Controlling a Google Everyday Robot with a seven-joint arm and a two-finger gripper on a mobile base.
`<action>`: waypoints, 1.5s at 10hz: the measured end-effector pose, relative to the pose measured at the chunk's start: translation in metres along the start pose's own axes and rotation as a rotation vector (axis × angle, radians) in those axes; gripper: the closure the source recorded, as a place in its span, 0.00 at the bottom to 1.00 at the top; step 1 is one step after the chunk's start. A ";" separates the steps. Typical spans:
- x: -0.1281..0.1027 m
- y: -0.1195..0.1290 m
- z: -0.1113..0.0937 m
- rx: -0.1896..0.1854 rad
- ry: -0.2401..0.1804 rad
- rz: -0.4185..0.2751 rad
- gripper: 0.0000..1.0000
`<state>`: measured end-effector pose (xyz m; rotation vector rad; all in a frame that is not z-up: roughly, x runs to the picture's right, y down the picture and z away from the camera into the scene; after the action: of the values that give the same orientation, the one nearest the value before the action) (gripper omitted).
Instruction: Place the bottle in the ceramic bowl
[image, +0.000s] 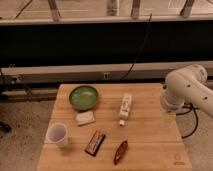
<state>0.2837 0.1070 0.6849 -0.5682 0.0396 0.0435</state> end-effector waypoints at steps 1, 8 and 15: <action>0.000 0.000 0.000 0.000 0.000 0.000 0.20; -0.001 -0.001 0.000 0.000 0.002 -0.004 0.20; -0.046 -0.026 0.018 0.013 0.043 -0.163 0.20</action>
<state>0.2398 0.0935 0.7157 -0.5576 0.0355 -0.1280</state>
